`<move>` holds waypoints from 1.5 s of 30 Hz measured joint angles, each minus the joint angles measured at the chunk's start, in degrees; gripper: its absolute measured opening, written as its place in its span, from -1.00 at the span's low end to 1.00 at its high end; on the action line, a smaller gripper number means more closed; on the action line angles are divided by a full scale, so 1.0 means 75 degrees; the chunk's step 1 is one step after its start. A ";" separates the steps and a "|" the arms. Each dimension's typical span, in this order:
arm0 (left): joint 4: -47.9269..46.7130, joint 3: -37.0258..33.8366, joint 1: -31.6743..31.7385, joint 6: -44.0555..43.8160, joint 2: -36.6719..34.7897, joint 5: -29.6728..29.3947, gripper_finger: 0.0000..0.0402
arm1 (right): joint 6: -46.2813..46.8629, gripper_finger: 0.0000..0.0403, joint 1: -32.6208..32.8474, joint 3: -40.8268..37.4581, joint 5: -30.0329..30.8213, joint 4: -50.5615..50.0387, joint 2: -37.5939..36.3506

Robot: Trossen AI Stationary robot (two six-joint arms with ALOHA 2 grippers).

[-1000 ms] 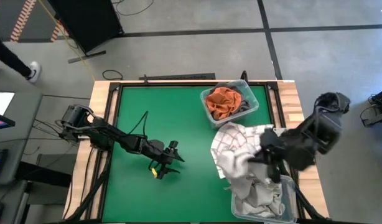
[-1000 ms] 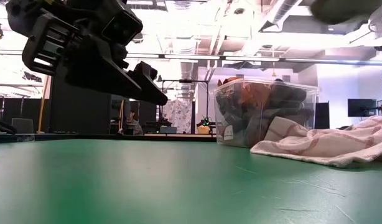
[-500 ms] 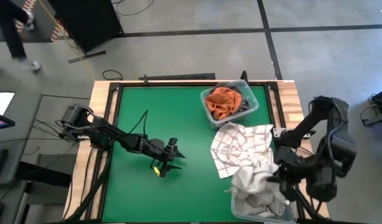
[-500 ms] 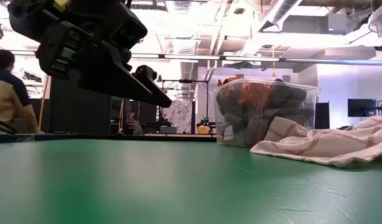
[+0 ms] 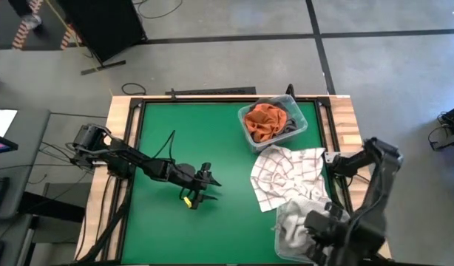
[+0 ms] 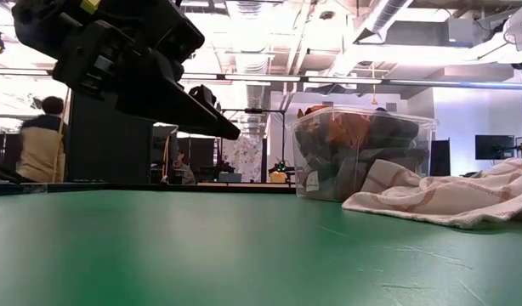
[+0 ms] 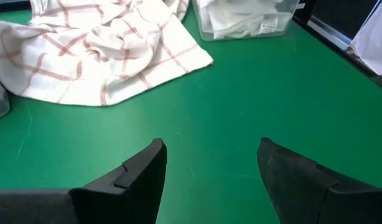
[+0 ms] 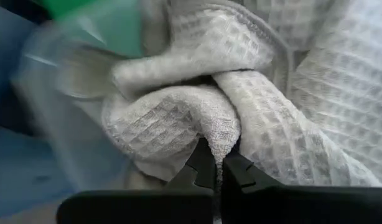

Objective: Sort towels by color in basket
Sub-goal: Put the light gray towel into the bottom transparent bin, then put the white patterned towel into the bottom transparent bin

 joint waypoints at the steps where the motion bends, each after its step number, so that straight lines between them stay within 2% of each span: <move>1: 0.0020 -0.0003 0.0000 0.0000 0.0000 0.0000 0.20 | -0.0045 -0.91 -0.0070 0.0000 -0.0249 -0.0093 0.0178; 5: 0.0036 0.0000 0.0000 0.0005 0.0000 0.0000 0.20 | -0.0427 -0.90 -0.0325 -0.0003 -0.0840 -0.0184 0.0812; 17: 0.0016 0.0003 0.0000 0.0029 0.0000 0.0003 0.20 | -0.1398 -0.89 -0.0871 0.0020 -0.1267 0.0069 0.2125; 27: -0.0011 0.0009 -0.0003 0.0194 0.0000 0.0007 0.20 | -0.1542 -0.85 -0.1182 -0.0057 -0.1451 0.0541 0.2147; 33: -0.0054 0.0009 -0.0003 0.0238 0.0000 0.0008 0.20 | -0.1195 -0.57 -0.1227 -0.0087 -0.1427 0.0085 0.1605; 41: -0.0199 0.0009 -0.0003 0.0407 0.0000 0.0009 0.20 | -0.1124 0.08 -0.1378 -0.0076 -0.1307 0.0243 0.0474; 45: -0.0272 0.0009 -0.0003 0.0528 0.0000 0.0007 0.20 | -0.1123 0.29 -0.1411 -0.0076 -0.1015 0.0355 -0.0174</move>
